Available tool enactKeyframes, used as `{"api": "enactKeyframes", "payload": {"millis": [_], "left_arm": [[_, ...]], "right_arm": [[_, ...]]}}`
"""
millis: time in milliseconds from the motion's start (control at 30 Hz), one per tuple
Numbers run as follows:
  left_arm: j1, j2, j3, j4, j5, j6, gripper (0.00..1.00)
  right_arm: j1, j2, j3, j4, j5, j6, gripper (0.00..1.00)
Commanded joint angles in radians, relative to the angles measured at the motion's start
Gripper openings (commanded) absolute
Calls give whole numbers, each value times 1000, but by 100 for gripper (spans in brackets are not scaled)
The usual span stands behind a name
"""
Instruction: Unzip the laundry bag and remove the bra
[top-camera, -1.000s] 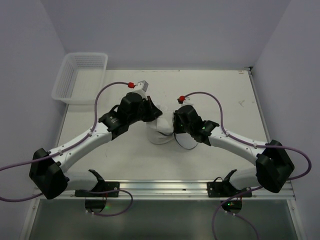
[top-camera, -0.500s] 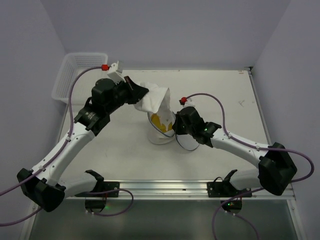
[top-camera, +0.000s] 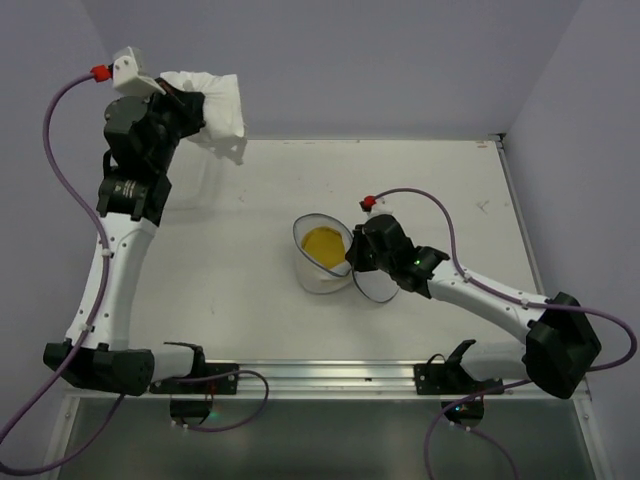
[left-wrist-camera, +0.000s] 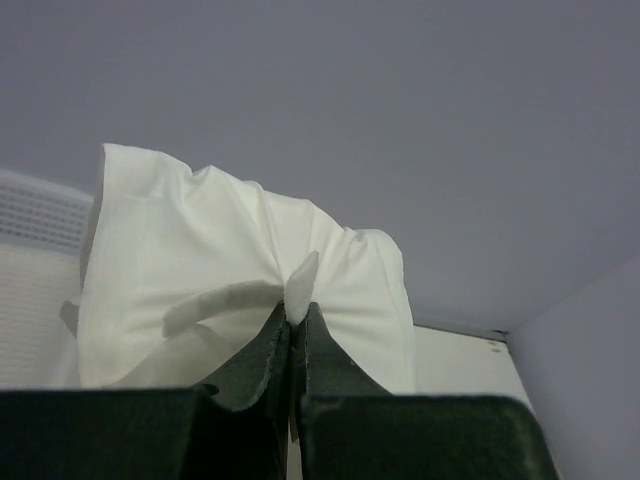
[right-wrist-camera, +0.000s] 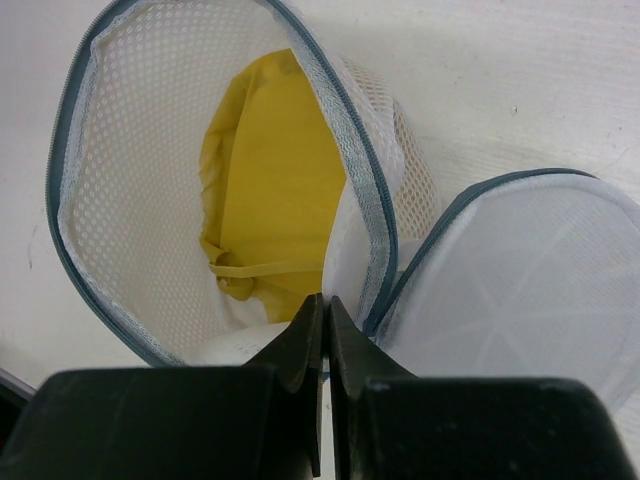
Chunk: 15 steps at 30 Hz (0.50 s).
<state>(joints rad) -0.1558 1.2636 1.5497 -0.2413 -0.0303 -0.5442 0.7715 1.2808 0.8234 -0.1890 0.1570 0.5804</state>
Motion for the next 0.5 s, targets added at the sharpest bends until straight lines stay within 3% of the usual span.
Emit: {"api": "enactKeyframes", "payload": {"millis": [0, 233, 467], "left_arm": [[125, 77, 50, -26, -31, 98, 0], [379, 278, 166, -1, 50, 159, 0], [452, 558, 433, -1, 165, 176, 0]], "right_arm": [[-3, -44, -9, 10, -28, -30, 0], [-3, -61, -10, 2, -88, -48, 0], [-3, -44, 5, -15, -108, -56, 0]]}}
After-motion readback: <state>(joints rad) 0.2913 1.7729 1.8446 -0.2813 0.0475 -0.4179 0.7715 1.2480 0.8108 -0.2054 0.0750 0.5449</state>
